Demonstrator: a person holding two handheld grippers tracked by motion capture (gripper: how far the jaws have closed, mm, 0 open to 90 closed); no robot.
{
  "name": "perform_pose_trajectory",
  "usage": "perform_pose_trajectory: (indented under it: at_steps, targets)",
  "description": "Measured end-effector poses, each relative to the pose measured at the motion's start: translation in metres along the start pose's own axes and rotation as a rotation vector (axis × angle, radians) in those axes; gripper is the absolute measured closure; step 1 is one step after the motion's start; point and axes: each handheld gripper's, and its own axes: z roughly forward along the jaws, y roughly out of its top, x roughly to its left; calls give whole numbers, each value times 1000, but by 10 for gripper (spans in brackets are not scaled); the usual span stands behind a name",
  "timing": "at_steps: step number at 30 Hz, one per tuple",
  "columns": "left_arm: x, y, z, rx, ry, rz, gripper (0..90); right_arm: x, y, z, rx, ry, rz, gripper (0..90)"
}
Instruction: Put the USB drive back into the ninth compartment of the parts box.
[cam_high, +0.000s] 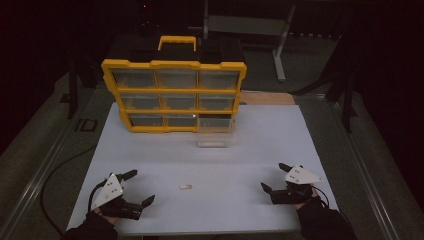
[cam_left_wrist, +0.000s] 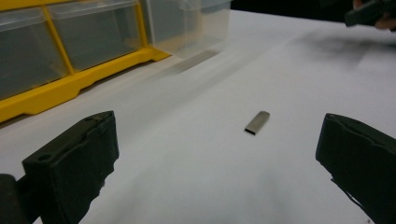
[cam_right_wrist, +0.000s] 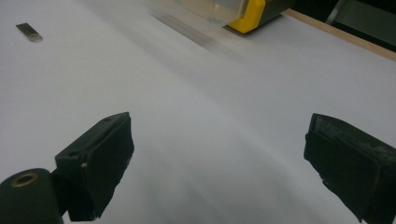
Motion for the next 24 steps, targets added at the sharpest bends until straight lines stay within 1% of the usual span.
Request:
perform_pose_trajectory:
  at_steps: [1,2,3,6,8,10,12,14,15,16,18,19,20,22,24]
  targets:
    - [1,0,0,12,6,-3,0,0,0,0,1,-1,-3,79]
    - [1,0,0,12,6,-3,0,0,0,0,1,-1,-3,79]
    - [2,3,0,20,-3,-13,0,0,0,-1,3,0,-6,79]
    - [0,8,0,27,-11,-9,0,0,1,-2,-2,-1,-5,79]
    - [-2,13,1,40,-30,-9,0,0,1,-2,-3,-1,-4,79]
    - [-4,21,1,38,-49,-22,0,0,1,-2,-4,-1,-4,79]
    - [-4,23,2,37,-52,-22,0,0,1,-2,-4,-1,-6,79]
    - [-5,31,2,29,-51,-13,0,1,1,-2,-3,-9,-10,79]
    - [-5,31,2,29,-51,-13,0,1,1,-2,-3,-9,-10,79]
    - [-6,37,2,25,-49,-6,0,0,2,-2,-4,-8,-9,79]
    - [-7,44,2,24,-54,4,0,0,2,-3,-5,-8,-11,79]
    - [-7,44,2,24,-54,4,0,0,2,-3,-5,-8,-11,79]
    - [-7,48,1,23,-55,10,0,0,2,-3,-8,-7,-9,79]
    - [-9,58,2,20,-66,16,0,0,2,-3,-9,-6,-10,79]
    - [-9,64,3,21,-73,18,0,1,2,-3,-12,-9,-8,79]
